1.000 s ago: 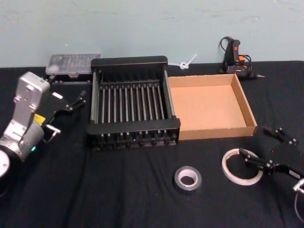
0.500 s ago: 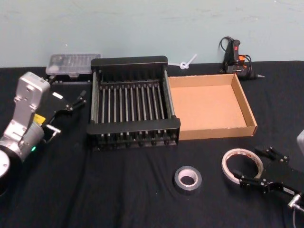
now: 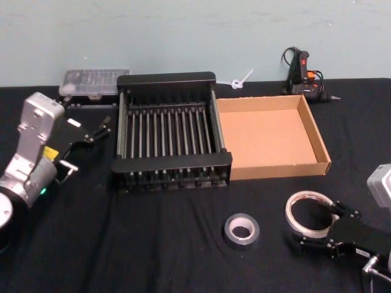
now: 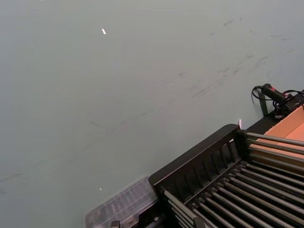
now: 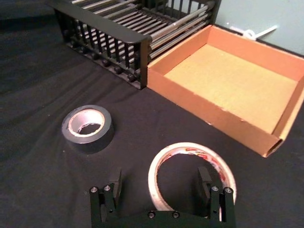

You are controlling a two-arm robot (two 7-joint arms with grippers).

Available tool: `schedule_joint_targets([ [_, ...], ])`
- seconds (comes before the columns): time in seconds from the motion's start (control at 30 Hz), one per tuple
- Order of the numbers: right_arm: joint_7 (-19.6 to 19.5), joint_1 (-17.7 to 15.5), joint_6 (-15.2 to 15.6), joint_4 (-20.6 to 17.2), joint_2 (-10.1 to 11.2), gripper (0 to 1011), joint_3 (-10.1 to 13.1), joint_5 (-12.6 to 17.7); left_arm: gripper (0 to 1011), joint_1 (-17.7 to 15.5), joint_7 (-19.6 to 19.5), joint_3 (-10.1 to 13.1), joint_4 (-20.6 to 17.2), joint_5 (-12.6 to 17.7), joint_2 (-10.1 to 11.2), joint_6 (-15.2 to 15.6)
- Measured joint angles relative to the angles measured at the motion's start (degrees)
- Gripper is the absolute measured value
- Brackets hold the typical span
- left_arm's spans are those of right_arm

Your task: Pick up the white tape and place it into the black box , Pick up the silver tape and place it into the brown box.

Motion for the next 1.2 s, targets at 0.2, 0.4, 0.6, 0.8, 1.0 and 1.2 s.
schedule_joint_targets([
  [0.2, 1.05, 0.3, 0.96, 0.39, -0.45, 1003, -0.32, -0.48, 1002, 0.0, 0.0, 0.0, 0.0, 0.0, 0.0, 0.0],
  [0.4, 1.82, 0.91, 1.86, 1.22, -1.03, 1002, -0.7, -0.47, 1001, 0.0, 0.0, 0.0, 0.0, 0.0, 0.0, 0.0],
  [0.6, 1.98, 1.69, 2.43, 2.16, -1.72, 1003, -1.17, -0.44, 1001, 0.0, 0.0, 0.0, 0.0, 0.0, 0.0, 0.0],
  [0.8, 2.08, 2.29, 2.89, 2.94, -2.15, 1002, -1.58, -0.43, 1001, 0.0, 0.0, 0.0, 0.0, 0.0, 0.0, 0.0],
  [1.0, 1.95, 2.66, 3.22, 3.44, -2.49, 1002, -1.77, -0.41, 1001, 0.0, 0.0, 0.0, 0.0, 0.0, 0.0, 0.0],
  [1.2, 1.88, 2.8, 3.41, 3.63, -2.64, 1002, -1.82, -0.36, 1001, 0.0, 0.0, 0.0, 0.0, 0.0, 0.0, 0.0],
])
